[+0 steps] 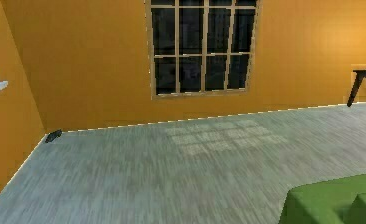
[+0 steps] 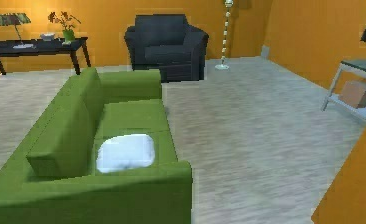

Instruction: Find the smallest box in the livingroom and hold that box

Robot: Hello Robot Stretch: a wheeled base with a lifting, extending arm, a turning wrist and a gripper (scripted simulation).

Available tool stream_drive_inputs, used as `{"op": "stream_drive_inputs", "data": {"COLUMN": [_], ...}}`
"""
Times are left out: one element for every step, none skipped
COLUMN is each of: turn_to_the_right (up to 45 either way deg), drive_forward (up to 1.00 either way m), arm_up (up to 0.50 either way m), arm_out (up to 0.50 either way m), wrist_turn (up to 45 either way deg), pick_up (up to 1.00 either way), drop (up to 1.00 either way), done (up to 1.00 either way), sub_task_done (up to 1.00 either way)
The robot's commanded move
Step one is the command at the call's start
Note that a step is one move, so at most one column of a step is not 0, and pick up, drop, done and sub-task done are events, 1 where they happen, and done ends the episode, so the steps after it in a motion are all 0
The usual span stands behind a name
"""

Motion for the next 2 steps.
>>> {"op": "stream_drive_inputs", "data": {"turn_to_the_right": [-3.0,-9.0], "drive_forward": [0.00,0.00], "arm_up": [0.00,0.00], "arm_out": [0.00,0.00], "wrist_turn": [0.0,0.0], "pick_up": [0.00,0.00], "drop": [0.00,0.00], "done": [0.00,0.00], "sub_task_done": [0.00,0.00]}}
